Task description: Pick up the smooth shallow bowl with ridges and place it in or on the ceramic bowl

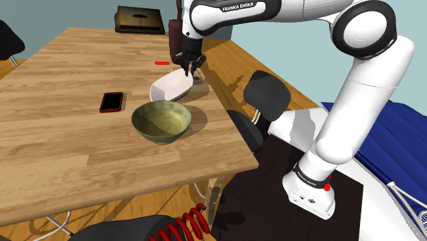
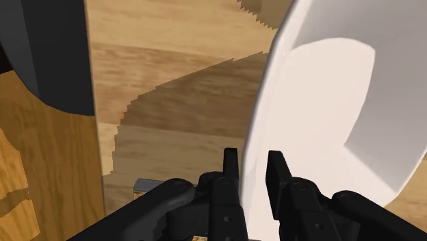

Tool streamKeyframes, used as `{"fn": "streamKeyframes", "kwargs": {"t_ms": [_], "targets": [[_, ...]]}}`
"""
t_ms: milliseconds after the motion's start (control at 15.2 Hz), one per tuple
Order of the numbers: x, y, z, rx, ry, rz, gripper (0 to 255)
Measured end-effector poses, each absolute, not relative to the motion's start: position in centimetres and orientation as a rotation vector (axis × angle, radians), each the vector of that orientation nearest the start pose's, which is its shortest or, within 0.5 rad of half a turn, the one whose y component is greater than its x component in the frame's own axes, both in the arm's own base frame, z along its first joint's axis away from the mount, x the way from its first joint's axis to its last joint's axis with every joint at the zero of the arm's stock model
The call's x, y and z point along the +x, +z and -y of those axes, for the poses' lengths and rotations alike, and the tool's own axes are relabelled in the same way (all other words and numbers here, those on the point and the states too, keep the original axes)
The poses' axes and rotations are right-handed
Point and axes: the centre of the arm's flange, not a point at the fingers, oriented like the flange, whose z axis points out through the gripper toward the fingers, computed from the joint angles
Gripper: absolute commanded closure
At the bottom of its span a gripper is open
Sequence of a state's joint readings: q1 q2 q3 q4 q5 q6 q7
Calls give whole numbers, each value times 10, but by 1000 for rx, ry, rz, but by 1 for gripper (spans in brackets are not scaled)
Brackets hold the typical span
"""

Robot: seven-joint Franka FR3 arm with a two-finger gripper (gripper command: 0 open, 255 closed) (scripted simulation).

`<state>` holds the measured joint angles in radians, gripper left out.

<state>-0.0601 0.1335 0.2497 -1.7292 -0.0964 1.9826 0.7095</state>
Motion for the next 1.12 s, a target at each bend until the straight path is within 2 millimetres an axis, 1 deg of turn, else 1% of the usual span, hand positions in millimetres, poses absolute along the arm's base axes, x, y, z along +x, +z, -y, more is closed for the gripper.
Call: {"fn": "streamKeyframes", "kwargs": {"t_ms": [1122], "targets": [[608,599,-101,-3039,-213,-762,255]]}}
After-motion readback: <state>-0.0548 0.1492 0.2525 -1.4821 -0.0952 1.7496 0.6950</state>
